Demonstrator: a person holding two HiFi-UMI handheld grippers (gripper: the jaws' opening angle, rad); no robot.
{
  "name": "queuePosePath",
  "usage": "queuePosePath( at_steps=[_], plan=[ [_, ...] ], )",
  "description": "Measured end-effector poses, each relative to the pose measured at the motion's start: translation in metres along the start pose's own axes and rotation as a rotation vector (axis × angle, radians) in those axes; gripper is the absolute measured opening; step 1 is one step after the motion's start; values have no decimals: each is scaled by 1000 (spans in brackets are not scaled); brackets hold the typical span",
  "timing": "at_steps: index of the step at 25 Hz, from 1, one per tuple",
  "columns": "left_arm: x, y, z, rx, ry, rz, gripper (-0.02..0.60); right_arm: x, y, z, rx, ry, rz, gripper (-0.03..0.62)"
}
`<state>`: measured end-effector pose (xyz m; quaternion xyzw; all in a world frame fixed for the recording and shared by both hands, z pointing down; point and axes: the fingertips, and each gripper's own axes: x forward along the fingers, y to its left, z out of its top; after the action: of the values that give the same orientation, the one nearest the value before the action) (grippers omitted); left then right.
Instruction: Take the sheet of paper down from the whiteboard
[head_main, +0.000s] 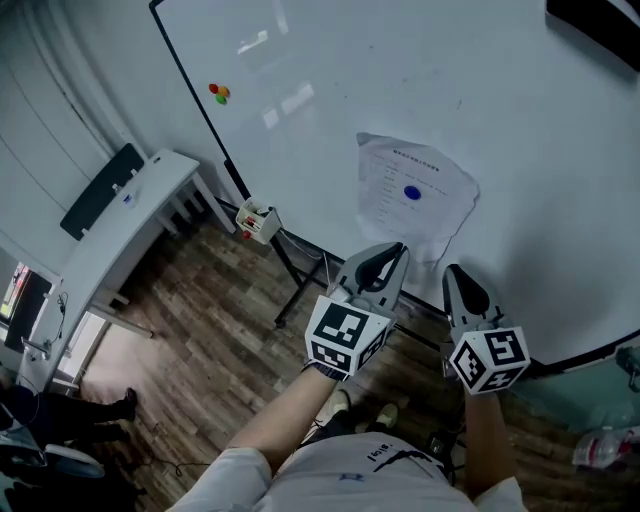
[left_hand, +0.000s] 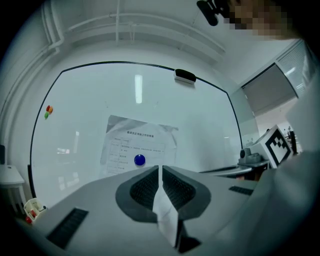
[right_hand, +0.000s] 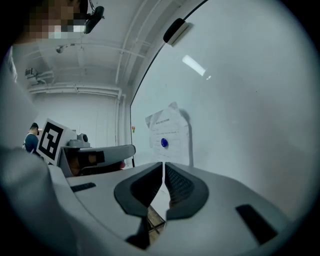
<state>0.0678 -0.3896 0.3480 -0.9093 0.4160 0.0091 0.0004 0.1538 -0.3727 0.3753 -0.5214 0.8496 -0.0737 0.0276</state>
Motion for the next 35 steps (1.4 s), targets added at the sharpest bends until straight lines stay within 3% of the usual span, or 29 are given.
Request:
queuePosePath(
  at_steps=[5,8,11,14,22,35],
  plan=[
    [22,12,-3,1,1,-22,17,18,-15,1,-18,0,-63,5],
    [37,24,6,60,-16,13,26,24,-28,5,-21,-6,-108,6],
    [50,36,10,104,-22,51,120,28,-34,5,-28,-4,-133,14],
    [64,42,11,148,-21,80,152,32,-40,6,-26,-2,-147,74],
    [86,53,5,154,-27,137,158,44,-48,5,-33,-8,-165,81],
    [92,54,8,177,-61,154,155,54,-52,6,-28,-30,-172,81]
  ],
)
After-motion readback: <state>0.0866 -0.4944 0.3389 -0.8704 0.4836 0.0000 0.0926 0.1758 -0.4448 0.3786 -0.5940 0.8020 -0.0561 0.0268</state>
